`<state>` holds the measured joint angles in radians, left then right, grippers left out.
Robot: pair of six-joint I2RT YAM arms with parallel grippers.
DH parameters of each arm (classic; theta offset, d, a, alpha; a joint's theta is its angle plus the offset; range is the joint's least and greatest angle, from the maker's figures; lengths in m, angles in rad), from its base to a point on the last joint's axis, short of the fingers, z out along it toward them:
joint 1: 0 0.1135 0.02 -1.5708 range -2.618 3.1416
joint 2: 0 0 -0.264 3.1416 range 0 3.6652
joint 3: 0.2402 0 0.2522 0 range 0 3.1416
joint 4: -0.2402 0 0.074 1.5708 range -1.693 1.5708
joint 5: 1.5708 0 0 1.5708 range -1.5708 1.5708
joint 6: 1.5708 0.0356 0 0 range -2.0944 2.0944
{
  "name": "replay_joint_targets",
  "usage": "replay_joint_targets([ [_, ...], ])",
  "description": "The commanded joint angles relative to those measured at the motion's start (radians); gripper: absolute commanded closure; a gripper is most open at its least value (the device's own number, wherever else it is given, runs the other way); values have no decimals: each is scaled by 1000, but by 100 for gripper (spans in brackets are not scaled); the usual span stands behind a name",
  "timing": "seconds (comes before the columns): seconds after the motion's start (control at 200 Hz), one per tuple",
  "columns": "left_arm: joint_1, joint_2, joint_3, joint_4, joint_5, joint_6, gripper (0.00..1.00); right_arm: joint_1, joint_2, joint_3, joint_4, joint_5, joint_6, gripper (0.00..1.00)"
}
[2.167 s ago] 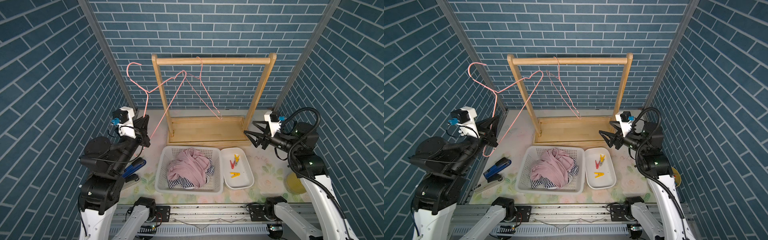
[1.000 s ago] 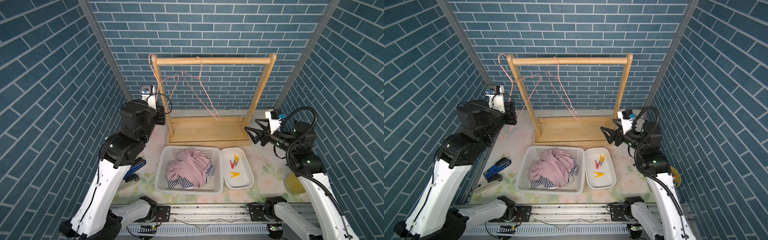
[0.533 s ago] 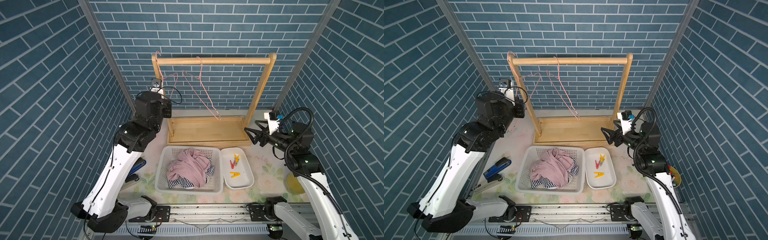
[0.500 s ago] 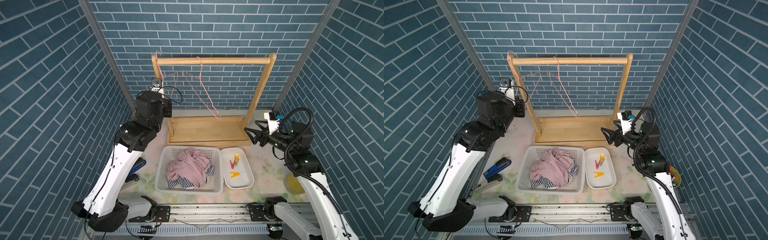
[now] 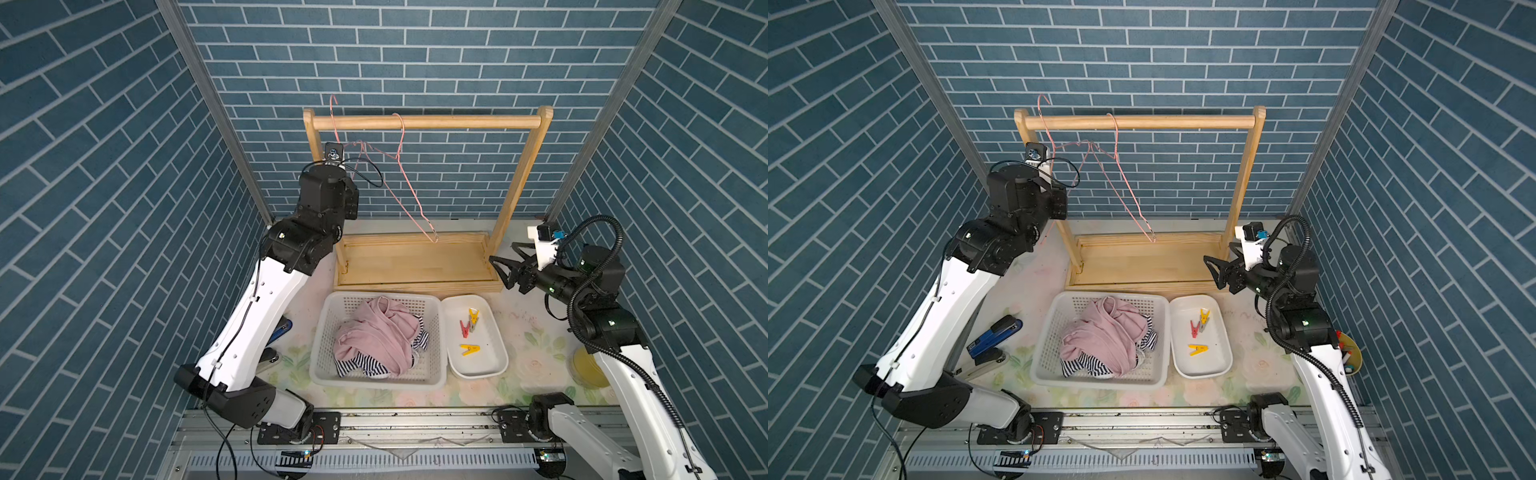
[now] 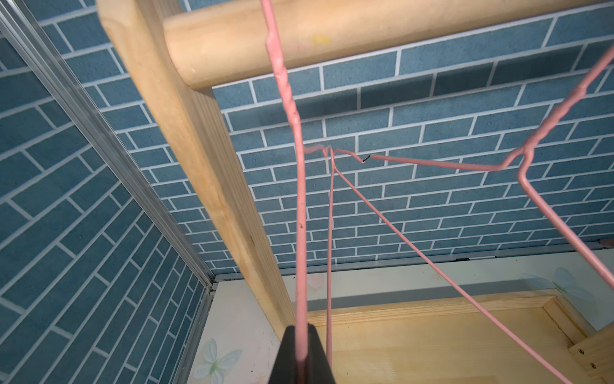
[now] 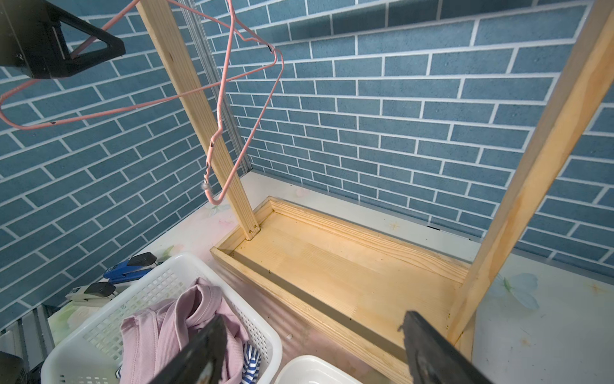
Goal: Remove the clothespins securing tank tops to the hanger
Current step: Place the hanger on the clothesline.
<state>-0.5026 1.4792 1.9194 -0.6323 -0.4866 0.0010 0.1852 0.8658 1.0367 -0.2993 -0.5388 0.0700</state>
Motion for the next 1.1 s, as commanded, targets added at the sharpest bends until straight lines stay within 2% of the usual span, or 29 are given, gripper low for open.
replay_joint_targets([
  [0.0, 5, 25, 46, 9, -11, 16, 100, 4, 2, -9, -7, 22, -26, 16],
  [0.185, 24, 78, 90, -24, 36, -2, 100, 3, 21, -12, 0, 16, -35, 17],
  [0.62, 30, 72, 8, 12, 53, -27, 100, 4, 40, -4, -2, 7, -36, 16],
  [0.805, 45, 104, 58, -33, 62, -17, 100, 3, 50, -4, 8, -7, -29, 16],
  [0.985, 44, 57, -57, 14, 71, -42, 100, 4, 45, -13, 7, -3, -30, 16],
  [1.095, 44, 46, -81, 15, 80, -52, 100, 4, 46, -10, 5, -3, -32, 16],
])
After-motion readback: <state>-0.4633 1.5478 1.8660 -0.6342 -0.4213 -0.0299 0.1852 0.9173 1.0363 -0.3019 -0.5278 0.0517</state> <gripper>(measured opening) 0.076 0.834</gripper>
